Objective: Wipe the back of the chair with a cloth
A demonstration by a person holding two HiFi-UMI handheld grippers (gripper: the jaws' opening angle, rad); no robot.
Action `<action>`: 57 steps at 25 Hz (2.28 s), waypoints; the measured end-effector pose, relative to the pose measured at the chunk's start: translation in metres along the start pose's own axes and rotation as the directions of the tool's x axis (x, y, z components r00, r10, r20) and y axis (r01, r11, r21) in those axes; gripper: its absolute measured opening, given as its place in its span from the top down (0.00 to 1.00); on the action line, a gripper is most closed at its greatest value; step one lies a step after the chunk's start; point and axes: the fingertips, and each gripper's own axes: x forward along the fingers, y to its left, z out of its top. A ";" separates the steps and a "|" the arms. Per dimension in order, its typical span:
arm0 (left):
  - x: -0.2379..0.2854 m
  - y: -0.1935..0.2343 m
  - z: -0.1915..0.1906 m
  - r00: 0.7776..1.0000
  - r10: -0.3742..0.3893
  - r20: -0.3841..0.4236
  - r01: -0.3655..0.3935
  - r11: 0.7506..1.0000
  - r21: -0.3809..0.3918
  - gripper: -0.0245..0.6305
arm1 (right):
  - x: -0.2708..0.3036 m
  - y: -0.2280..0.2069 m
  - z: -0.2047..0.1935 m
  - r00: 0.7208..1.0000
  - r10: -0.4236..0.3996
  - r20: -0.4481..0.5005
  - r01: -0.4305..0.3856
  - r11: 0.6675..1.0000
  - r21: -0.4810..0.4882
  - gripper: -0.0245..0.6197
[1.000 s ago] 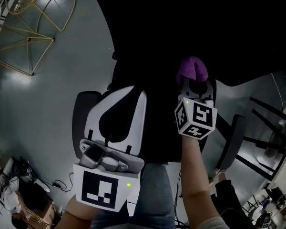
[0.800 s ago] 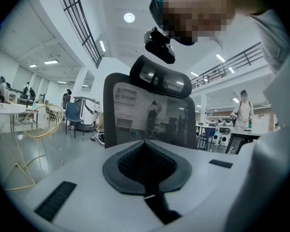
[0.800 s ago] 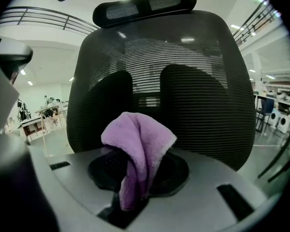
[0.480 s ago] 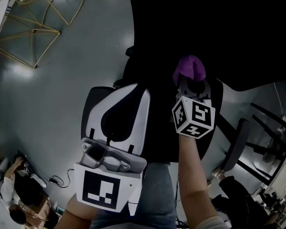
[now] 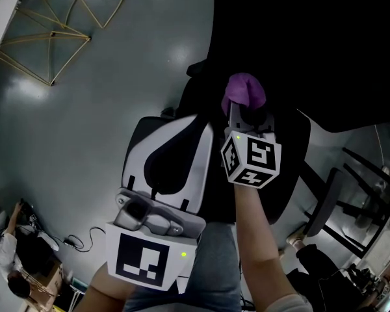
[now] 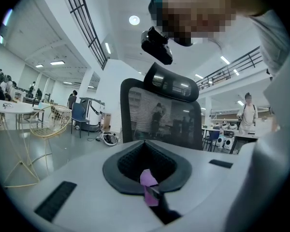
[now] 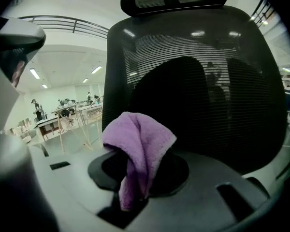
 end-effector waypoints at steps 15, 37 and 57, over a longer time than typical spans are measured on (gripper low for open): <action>-0.011 0.018 -0.003 1.000 0.021 -0.001 -0.021 1.000 -0.014 0.94 | 0.014 0.048 -0.002 0.997 0.075 -0.010 -0.075 0.997 0.003 0.80; 0.004 0.010 -0.015 1.000 0.002 -0.030 -0.002 1.000 -0.010 0.94 | 0.012 0.065 0.001 0.984 0.172 0.042 -0.170 0.984 -0.050 0.80; 0.007 0.024 -0.023 0.997 0.071 -0.034 -0.071 0.997 0.000 0.94 | 0.022 0.057 -0.023 0.979 0.201 0.011 -0.198 0.970 -0.143 0.80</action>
